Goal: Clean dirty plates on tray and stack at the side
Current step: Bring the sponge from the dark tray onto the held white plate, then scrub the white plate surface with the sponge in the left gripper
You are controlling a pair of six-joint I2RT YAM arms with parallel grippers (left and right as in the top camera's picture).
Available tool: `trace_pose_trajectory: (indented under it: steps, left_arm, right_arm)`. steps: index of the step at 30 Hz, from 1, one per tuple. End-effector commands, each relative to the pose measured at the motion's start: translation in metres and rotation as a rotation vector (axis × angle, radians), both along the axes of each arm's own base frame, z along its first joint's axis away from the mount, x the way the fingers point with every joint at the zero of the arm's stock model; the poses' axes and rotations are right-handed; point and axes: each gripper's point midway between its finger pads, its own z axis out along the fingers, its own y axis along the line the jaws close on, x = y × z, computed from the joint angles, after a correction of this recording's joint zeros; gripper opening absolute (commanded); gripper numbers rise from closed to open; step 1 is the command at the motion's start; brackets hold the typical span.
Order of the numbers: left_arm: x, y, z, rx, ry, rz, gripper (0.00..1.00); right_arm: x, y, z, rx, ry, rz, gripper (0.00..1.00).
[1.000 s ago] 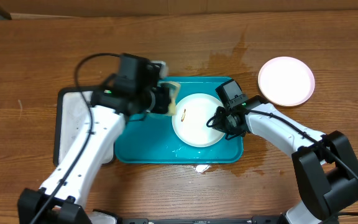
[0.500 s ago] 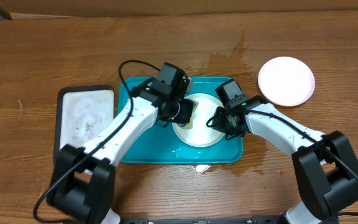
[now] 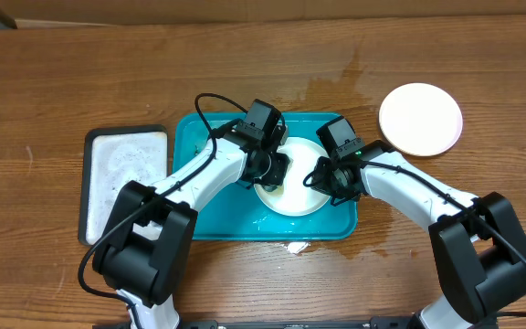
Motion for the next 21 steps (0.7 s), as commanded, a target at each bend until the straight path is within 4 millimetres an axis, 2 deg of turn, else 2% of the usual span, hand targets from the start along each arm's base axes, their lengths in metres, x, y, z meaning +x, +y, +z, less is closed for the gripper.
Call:
trace_pose_trajectory:
  steps: [1,13,21]
  left_arm:
    - [-0.002,0.004,-0.011,0.046,-0.016,-0.039,0.05]
    - [-0.001,0.010,-0.041,0.154,-0.019,-0.045,0.04]
    - [0.018,0.016,-0.039,0.206,-0.112,-0.022,0.04]
  right_arm:
    - [-0.002,-0.001,-0.003,0.000,0.008,-0.004,0.04]
    - [-0.002,-0.001,-0.003,0.000,0.008,-0.005,0.04]
    - [-0.002,-0.001,-0.003,0.000,0.007,-0.004,0.04]
